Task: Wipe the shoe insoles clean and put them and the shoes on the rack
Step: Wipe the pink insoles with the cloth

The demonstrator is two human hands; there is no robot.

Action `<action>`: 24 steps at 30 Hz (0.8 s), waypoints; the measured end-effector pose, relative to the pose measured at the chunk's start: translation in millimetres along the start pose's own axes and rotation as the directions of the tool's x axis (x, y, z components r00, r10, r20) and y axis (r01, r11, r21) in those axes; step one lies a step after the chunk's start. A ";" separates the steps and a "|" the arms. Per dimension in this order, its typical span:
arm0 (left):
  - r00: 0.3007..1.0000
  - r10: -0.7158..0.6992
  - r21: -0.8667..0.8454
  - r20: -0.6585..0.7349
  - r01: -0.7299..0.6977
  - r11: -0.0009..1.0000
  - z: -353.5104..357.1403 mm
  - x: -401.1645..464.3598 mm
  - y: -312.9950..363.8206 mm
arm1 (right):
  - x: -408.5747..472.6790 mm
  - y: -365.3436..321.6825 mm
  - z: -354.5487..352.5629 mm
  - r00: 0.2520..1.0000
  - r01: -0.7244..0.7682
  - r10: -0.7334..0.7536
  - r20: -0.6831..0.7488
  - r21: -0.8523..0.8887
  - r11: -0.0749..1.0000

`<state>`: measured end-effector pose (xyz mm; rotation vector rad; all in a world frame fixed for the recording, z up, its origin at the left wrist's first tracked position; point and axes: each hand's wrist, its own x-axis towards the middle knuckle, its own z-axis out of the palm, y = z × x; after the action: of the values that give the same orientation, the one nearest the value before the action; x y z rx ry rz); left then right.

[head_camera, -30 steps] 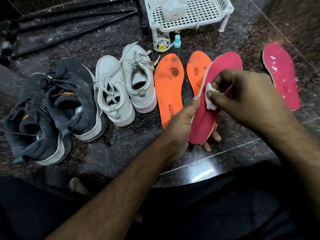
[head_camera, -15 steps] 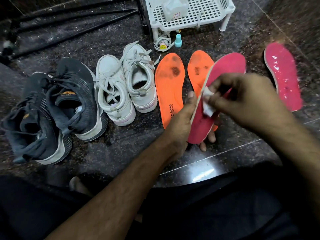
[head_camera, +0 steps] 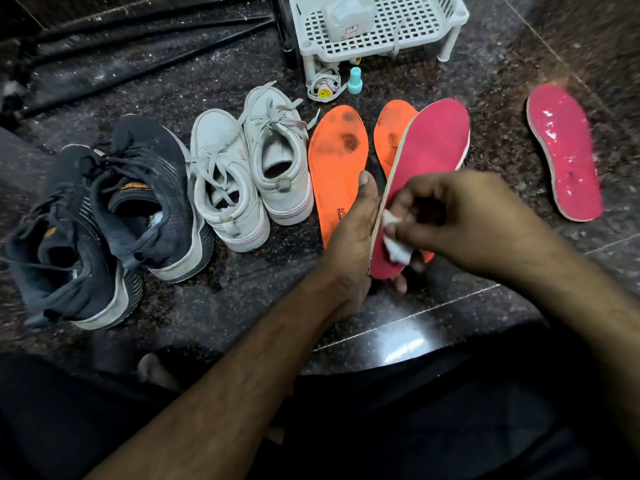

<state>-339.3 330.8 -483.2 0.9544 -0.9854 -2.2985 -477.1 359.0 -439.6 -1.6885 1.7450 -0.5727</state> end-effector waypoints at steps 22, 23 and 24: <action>1.000 -0.011 -0.007 0.010 0.011 1.000 0.4 -0.5 -3.5 | 1.7 2.8 -3.3 0.973 0.057 -0.082 -0.216 -0.118 0.991; 1.000 -0.017 -0.005 0.005 0.017 1.000 -0.1 -0.2 -4.6 | 1.6 3.3 -1.0 0.978 0.057 -0.084 -0.193 -0.139 0.989; 1.000 -0.021 -0.004 -0.008 0.021 1.000 -0.5 -0.4 -4.9 | 0.9 2.3 1.7 0.985 0.073 -0.097 -0.144 -0.164 0.984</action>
<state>-339.4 333.9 -487.0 0.9760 -0.9712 -2.3118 -477.5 358.5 -442.5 -1.8799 1.8743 -0.6303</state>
